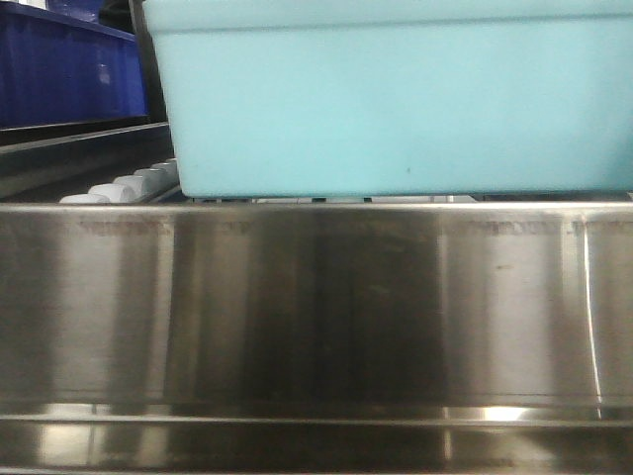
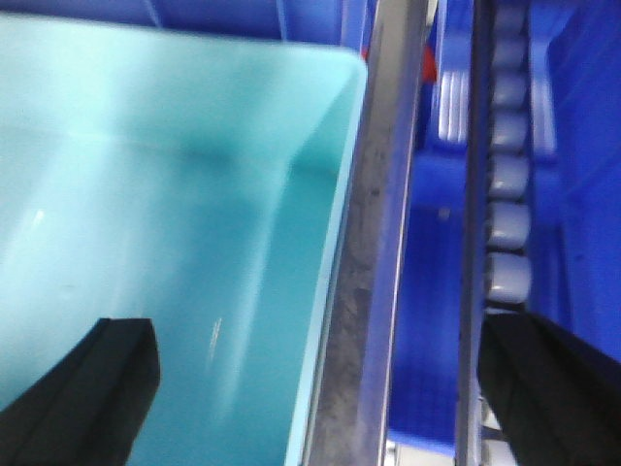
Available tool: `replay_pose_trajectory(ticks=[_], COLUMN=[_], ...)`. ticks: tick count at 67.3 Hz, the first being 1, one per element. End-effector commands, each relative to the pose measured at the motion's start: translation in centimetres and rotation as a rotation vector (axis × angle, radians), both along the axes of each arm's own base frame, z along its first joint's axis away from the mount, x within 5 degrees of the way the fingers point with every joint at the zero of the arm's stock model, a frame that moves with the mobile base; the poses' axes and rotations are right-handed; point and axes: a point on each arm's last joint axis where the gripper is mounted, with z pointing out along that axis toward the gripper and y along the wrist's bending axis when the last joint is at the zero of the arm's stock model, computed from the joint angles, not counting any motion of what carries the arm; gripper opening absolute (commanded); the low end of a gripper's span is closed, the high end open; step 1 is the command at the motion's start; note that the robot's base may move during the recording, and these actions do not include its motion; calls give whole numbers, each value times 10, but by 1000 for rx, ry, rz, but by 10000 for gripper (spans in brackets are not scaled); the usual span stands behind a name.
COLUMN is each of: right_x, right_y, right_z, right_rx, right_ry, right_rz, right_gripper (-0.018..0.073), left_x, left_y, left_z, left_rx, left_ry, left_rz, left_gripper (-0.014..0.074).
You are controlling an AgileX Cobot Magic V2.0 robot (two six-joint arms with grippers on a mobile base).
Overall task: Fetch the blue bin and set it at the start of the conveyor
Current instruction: 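Close both grippers on opposite bin walls and lift the bin, then pull the held turquoise bin back off the shelf with both grippers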
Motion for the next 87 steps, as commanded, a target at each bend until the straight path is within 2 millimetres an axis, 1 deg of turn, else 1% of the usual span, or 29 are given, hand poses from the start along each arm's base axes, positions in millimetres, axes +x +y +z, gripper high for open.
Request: replay_pose_trajectory(ticks=[1, 11, 17, 27, 30, 33, 37, 40, 41, 42, 43, 45, 46, 47, 48, 49, 50, 52, 54, 56, 63, 71, 81, 87], right_x=[11, 29, 38, 49, 52, 54, 57, 59, 59, 60, 60, 60, 60, 60, 60, 60, 60, 60, 60, 60, 56, 47, 24, 9], right_y=[-2, -3, -4, 0, 2, 5, 8, 9, 9, 9, 9, 9, 9, 9, 9, 9, 9, 8, 8, 7, 7, 7, 8, 8], right_z=[-8, -24, -33, -48, -52, -55, -59, -62, -63, -65, -65, -65, -66, -66, -66, -66, -66, -66, -66, -66, -62, -48, -15, 10], right_rx=[-10, -8, -6, 6, 7, 6, 6, 6, 6, 6, 6, 7, 7, 2, 0, -2, -6, -11, -15, -20, -24, -22, -25, -27], right_ry=[25, 53, 69, 116, 128, 139, 151, 161, 162, 170, 172, 177, 178, 180, 180, 182, 182, 182, 183, 183, 173, 137, 31, -52], right_rz=[-6, -12, -15, -2, 4, 14, 23, 27, 27, 28, 28, 29, 29, 29, 29, 29, 29, 29, 27, 27, 27, 22, 21, 20], right_gripper=[569, 569, 569, 569, 558, 527, 463, 352, 336, 284, 247, 171, 131, 90, 29, 9, -30, -107, -171, -158, -151, -151, -151, -151], left_x=[5, 15, 21, 26, 26, 26, 26, 26, 26, 26, 25, 25, 25, 25, 25, 25, 25, 25, 26, 26, 25, 17, -3, -17], left_y=[-2, -6, -5, -5, -5, -5, -5, -5, -5, -5, -5, -4, -4, -4, -4, -4, -4, -4, -4, -4, -4, -3, 1, 7], left_z=[-4, -20, -30, -40, -42, -43, -44, -45, -45, -45, -46, -46, -46, -46, -46, -46, -46, -46, -46, -46, -44, -31, -2, 18], left_rx=[-8, 22, 40, 52, 57, 61, 66, 71, 73, 75, 78, 83, 83, 84, 85, 85, 85, 85, 85, 87, 87, 70, 31, 0], left_ry=[15, 53, 80, 115, 125, 132, 140, 149, 153, 156, 161, 160, 160, 162, 161, 161, 161, 161, 159, 158, 158, 129, 62, 11], left_rz=[10, 14, 26, 34, 34, 35, 35, 36, 36, 36, 37, 37, 37, 38, 38, 38, 38, 38, 38, 38, 38, 31, 11, 6], left_gripper=[545, 545, 545, 545, 540, 516, 447, 364, 314, 280, 225, 147, 127, 86, 24, -17, -59, -117, -111, -111, -111, -111, -111, -111])
